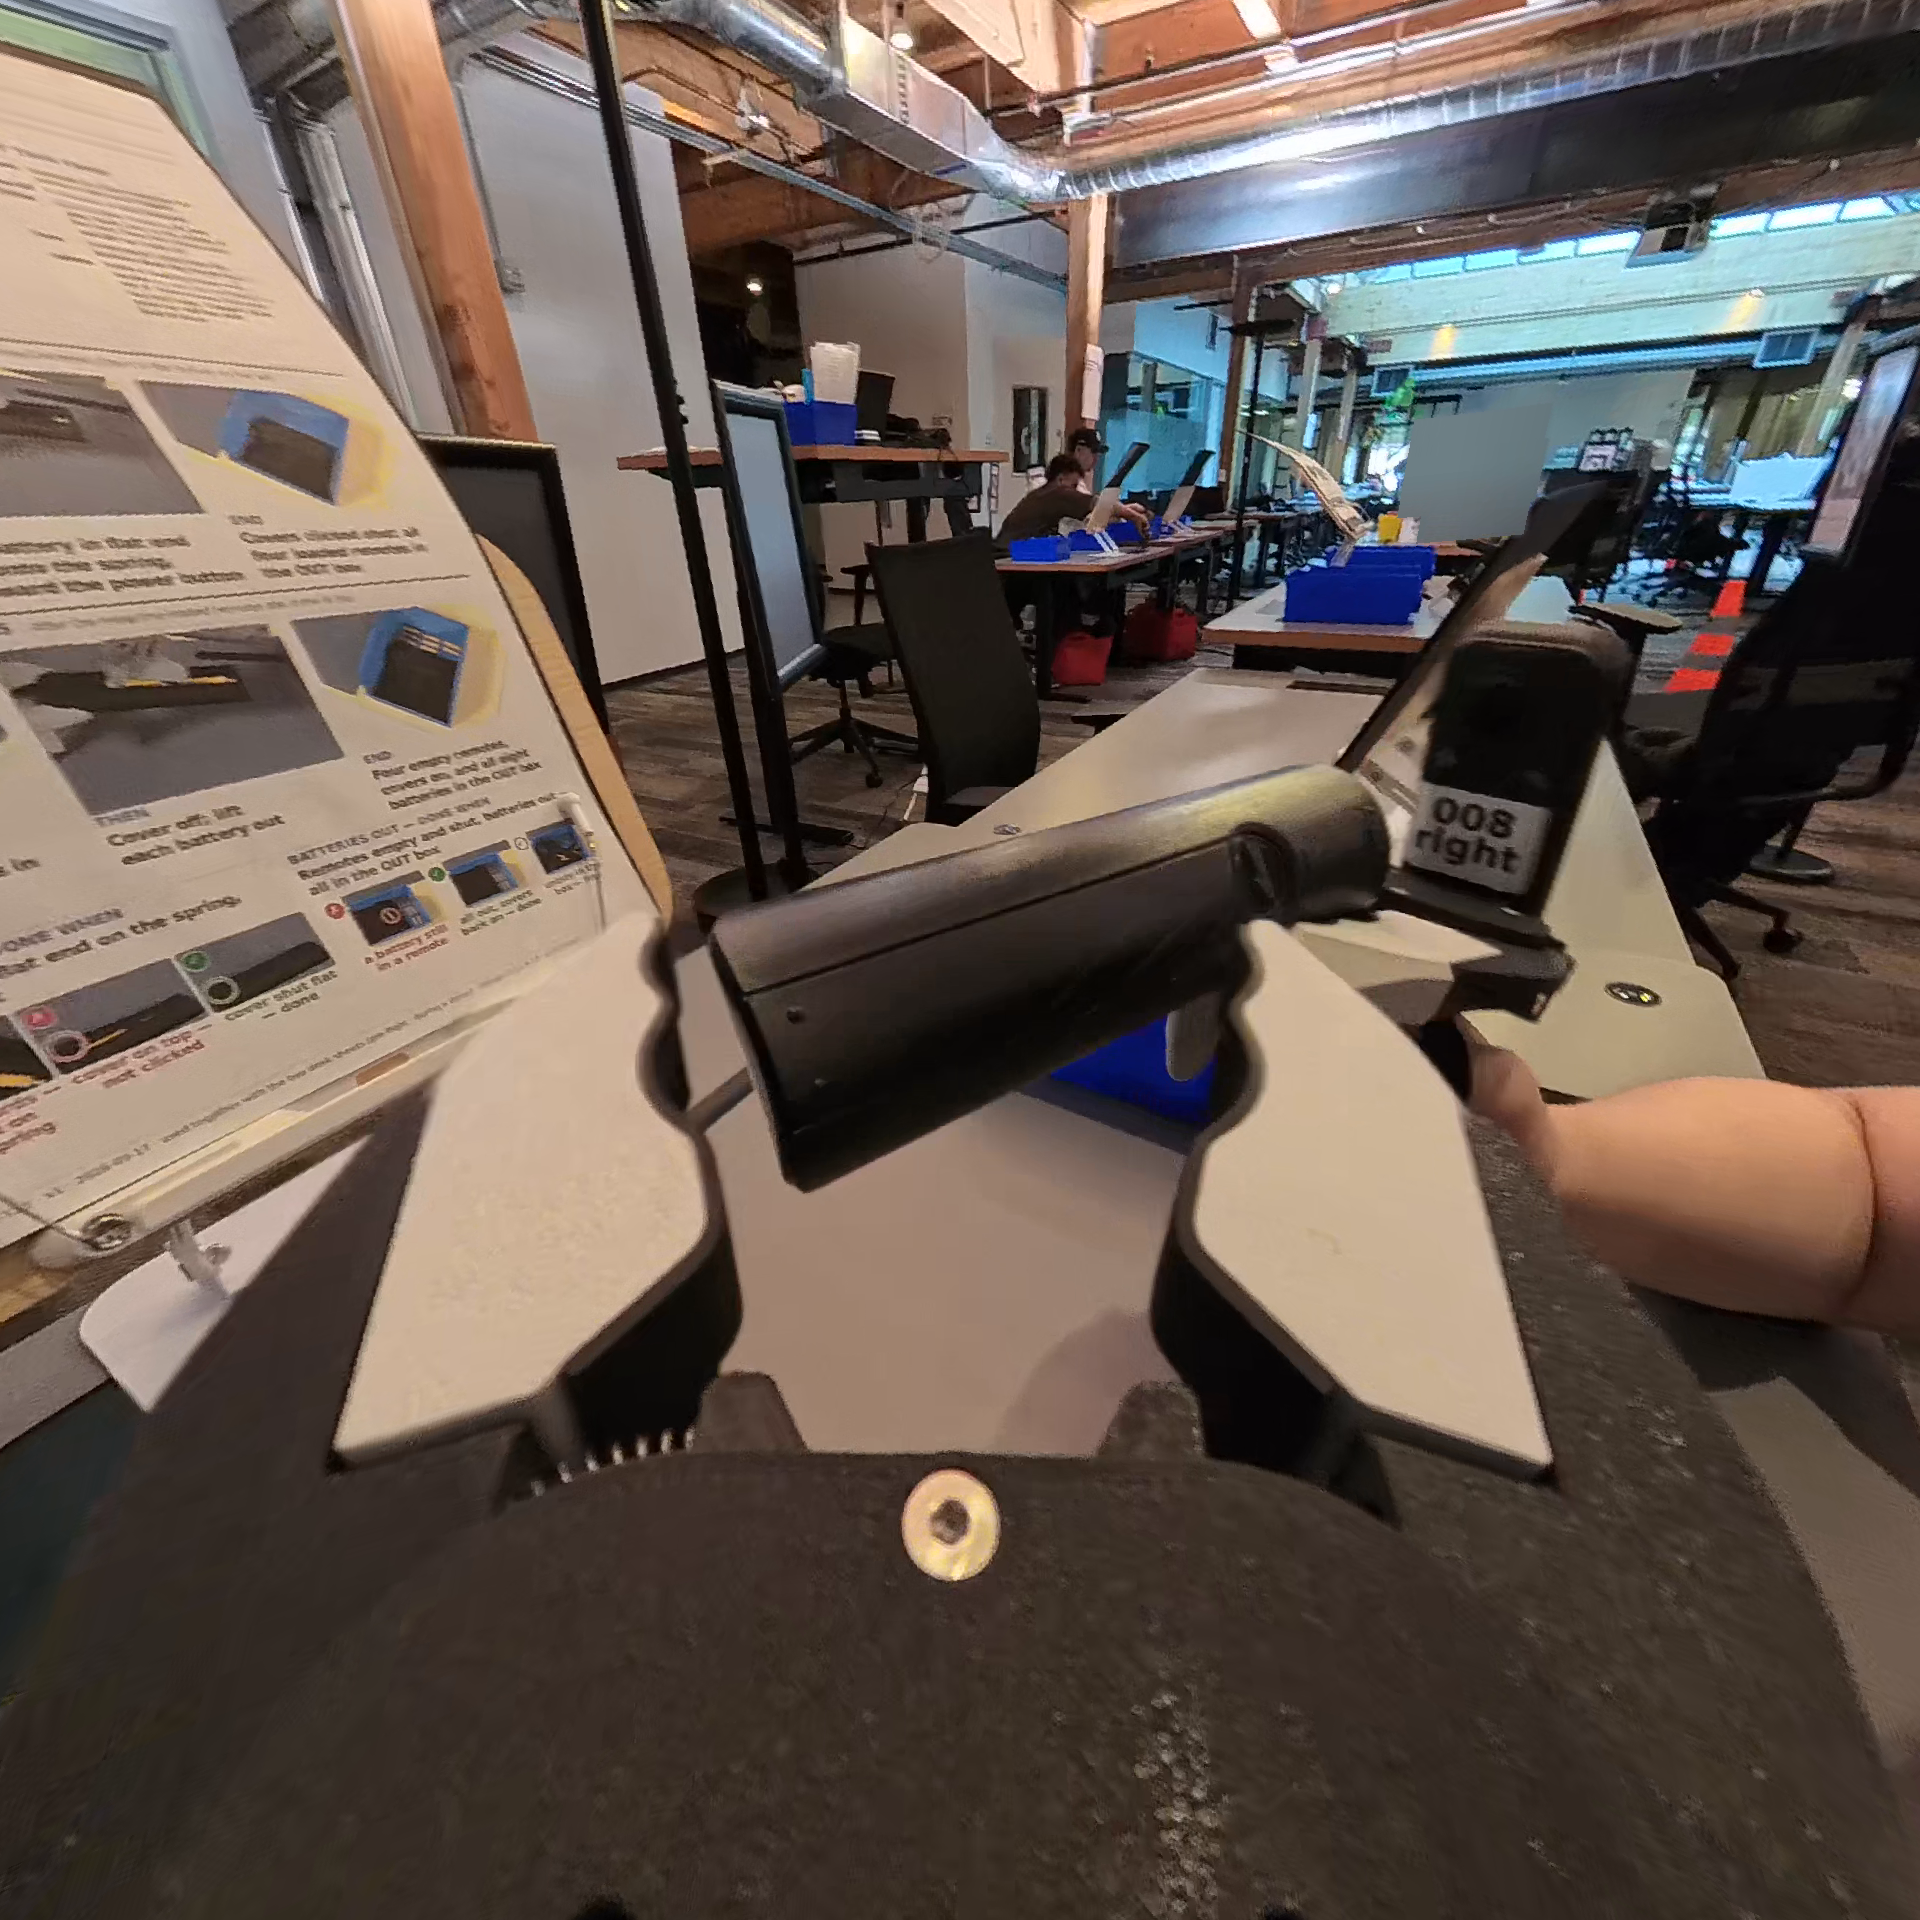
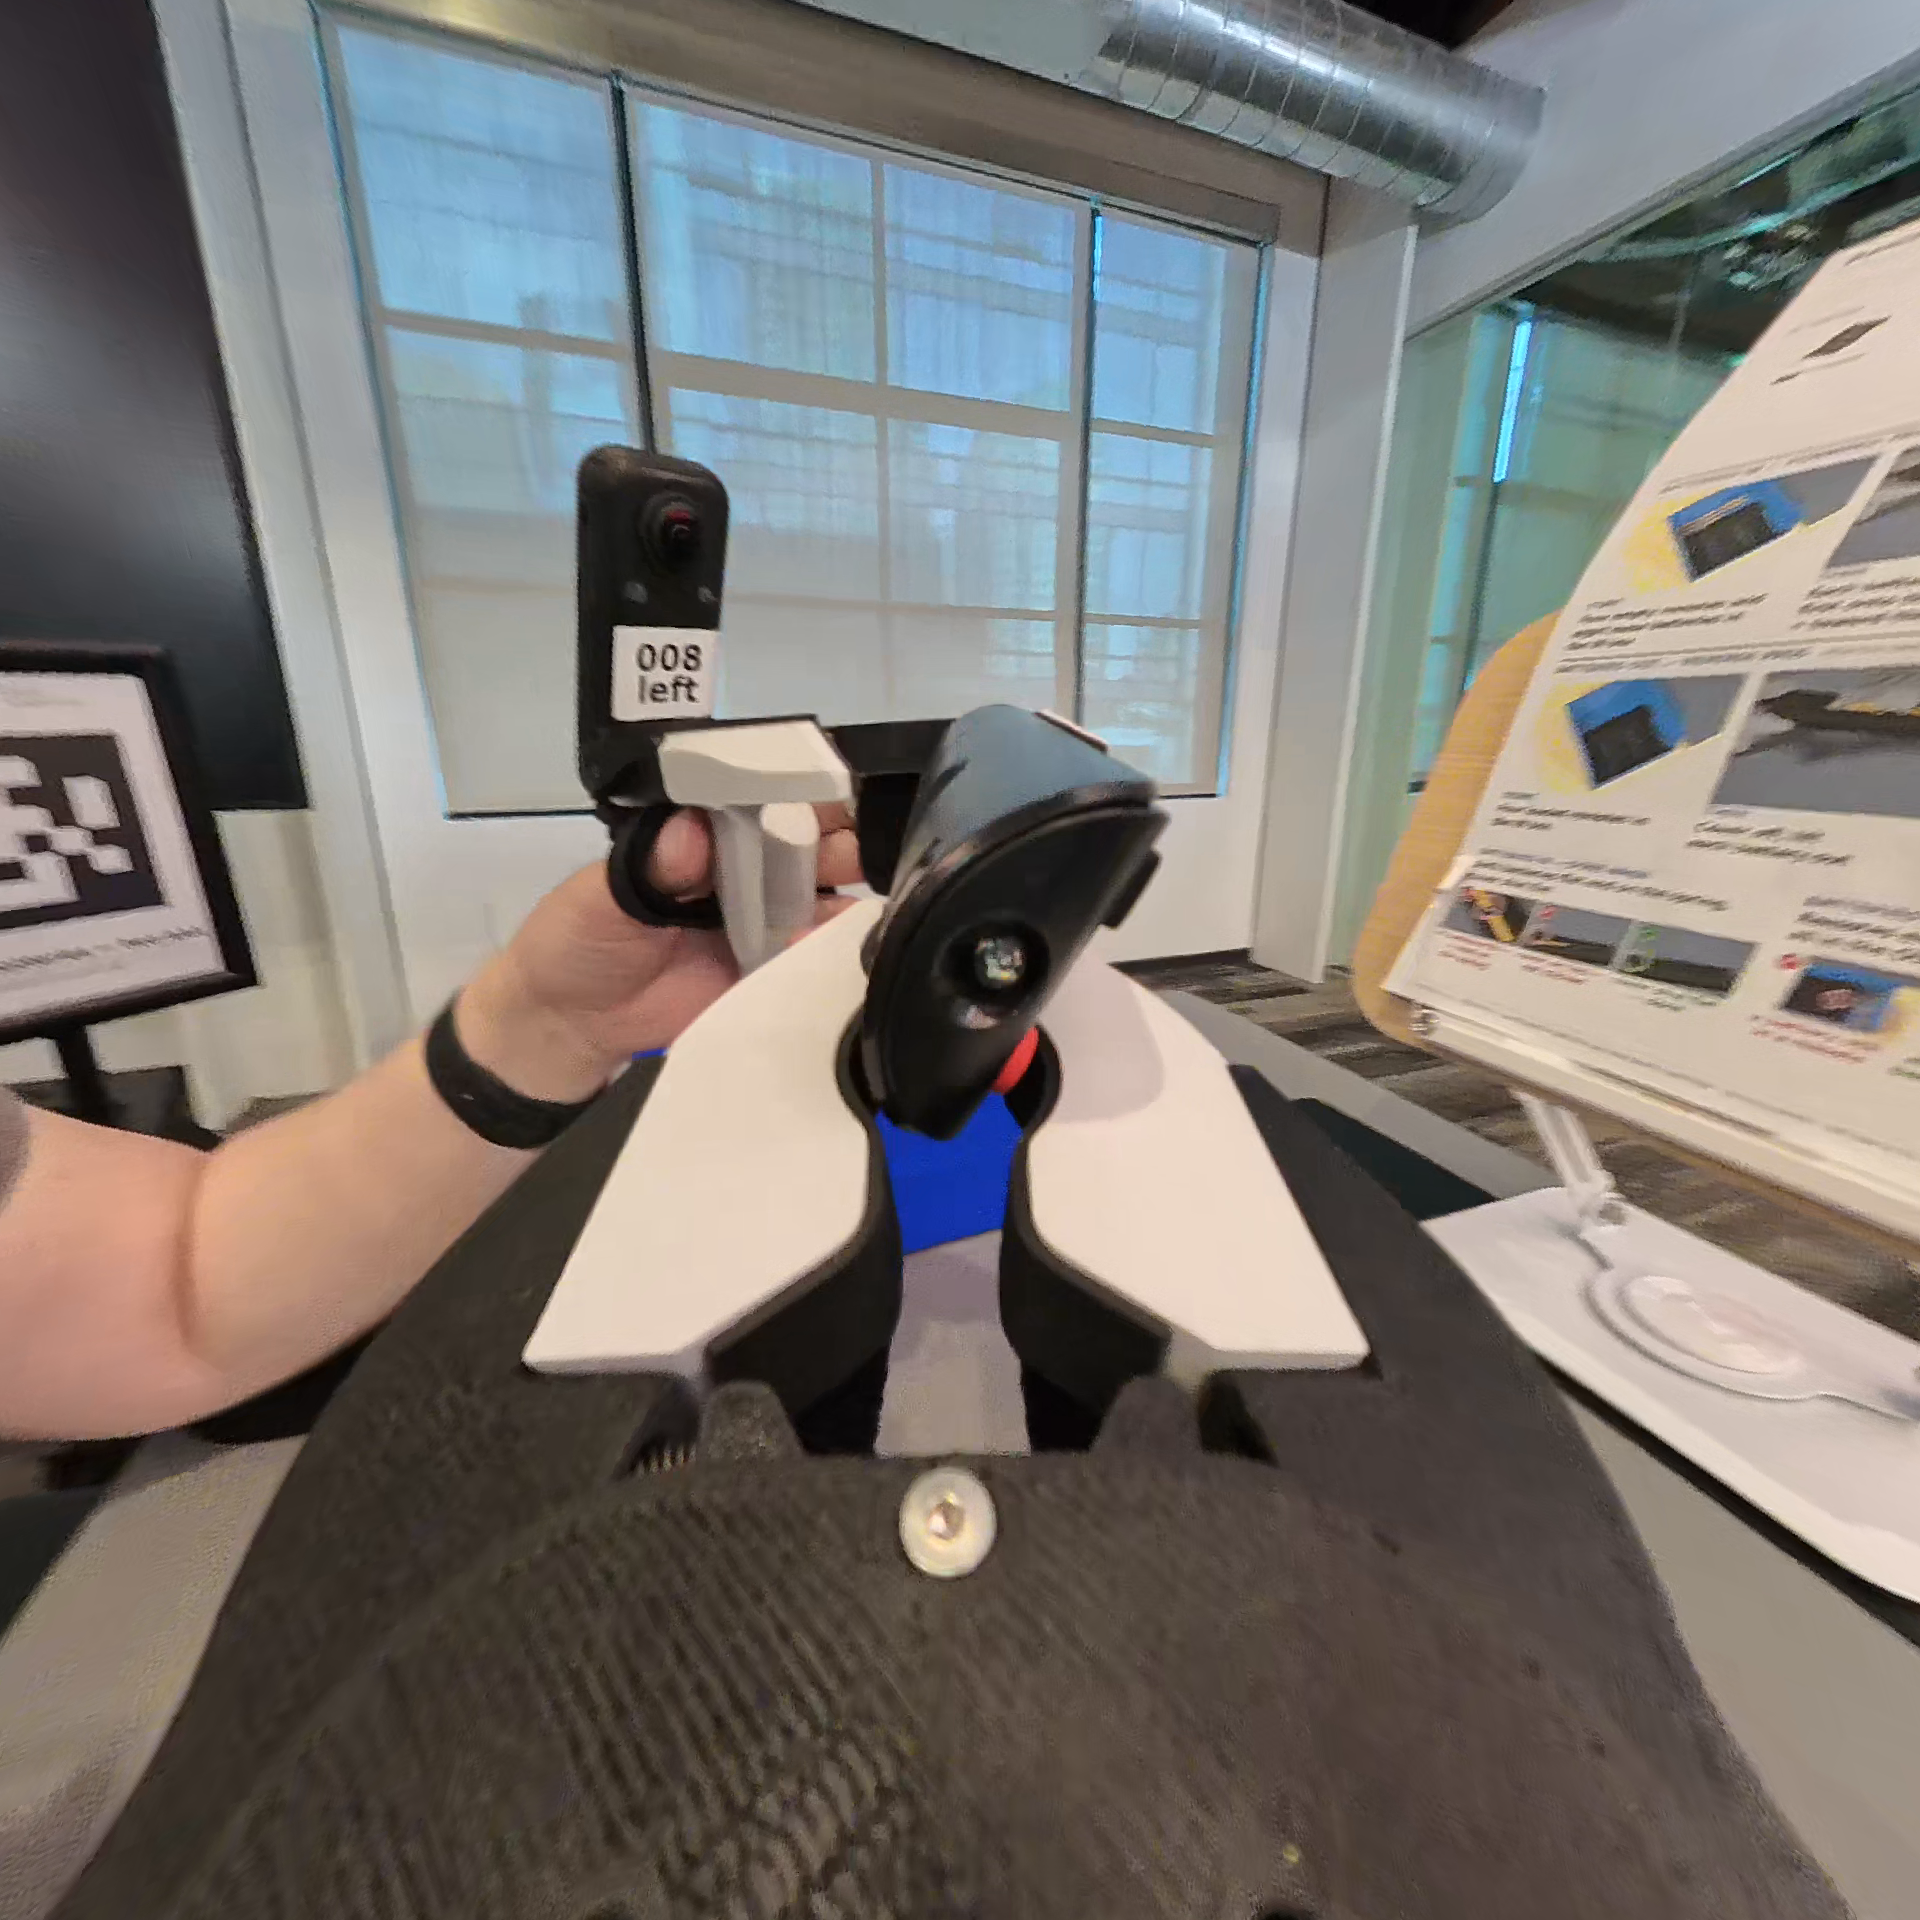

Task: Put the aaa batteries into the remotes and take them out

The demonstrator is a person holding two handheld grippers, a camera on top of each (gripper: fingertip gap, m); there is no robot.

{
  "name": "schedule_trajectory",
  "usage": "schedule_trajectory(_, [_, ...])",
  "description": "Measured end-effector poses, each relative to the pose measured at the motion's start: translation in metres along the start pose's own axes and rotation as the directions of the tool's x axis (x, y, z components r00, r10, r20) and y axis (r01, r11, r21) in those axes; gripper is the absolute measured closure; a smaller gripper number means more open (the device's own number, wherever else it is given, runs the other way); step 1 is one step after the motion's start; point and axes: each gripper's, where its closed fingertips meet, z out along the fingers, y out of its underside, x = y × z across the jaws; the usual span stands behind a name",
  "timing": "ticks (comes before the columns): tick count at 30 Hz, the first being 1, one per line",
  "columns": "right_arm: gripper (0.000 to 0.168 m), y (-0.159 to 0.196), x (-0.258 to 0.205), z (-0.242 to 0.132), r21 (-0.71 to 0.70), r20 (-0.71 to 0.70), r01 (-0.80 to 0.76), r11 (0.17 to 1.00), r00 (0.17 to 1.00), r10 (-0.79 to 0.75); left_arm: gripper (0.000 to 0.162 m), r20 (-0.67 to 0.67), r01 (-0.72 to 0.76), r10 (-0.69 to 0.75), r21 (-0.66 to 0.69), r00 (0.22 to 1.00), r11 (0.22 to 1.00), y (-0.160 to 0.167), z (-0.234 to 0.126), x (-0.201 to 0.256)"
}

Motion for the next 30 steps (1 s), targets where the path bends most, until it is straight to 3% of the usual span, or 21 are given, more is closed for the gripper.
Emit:
schedule_trajectory(4, [0.150,-0.001,-0.001,-0.001,-0.007,-0.046,0.109,0.994,0.993,-0.109,0.042,0.087,0.025,-0.024,-0.006,0.996,1.000,0.006,0.006,-0.006])
schedule_trajectory(7, [0.150,0.002,-0.001,-0.001,-0.031,-0.094,0.209,0.978,0.973,-0.211,0.038,0.057,0.119,-0.117,-0.051,0.992,0.992,0.023,0.018,0.001])
schedule_trajectory(11, [0.150,0.005,-0.004,0.000,-0.061,-0.120,0.333,0.941,0.934,-0.338,0.031,0.067,0.120,-0.118,-0.029,0.991,0.992,0.026,0.024,0.004])
schedule_trajectory(19, [0.145,0.010,-0.010,0.006,-0.099,-0.056,0.317,0.943,0.945,-0.323,0.039,0.043,0.034,-0.031,-0.055,0.999,0.998,0.019,0.016,0.001])
schedule_trajectory(25, [0.137,0.012,-0.016,0.010,-0.106,0.008,0.161,0.981,0.987,-0.161,0.039,0.088,-0.057,0.062,-0.058,0.994,0.997,0.013,0.011,-0.002])
schedule_trajectory(30, [0.137,0.012,-0.018,0.012,-0.110,0.040,0.086,0.990,0.996,-0.082,0.039,0.083,-0.048,0.053,-0.059,0.995,0.997,0.013,0.010,-0.003])
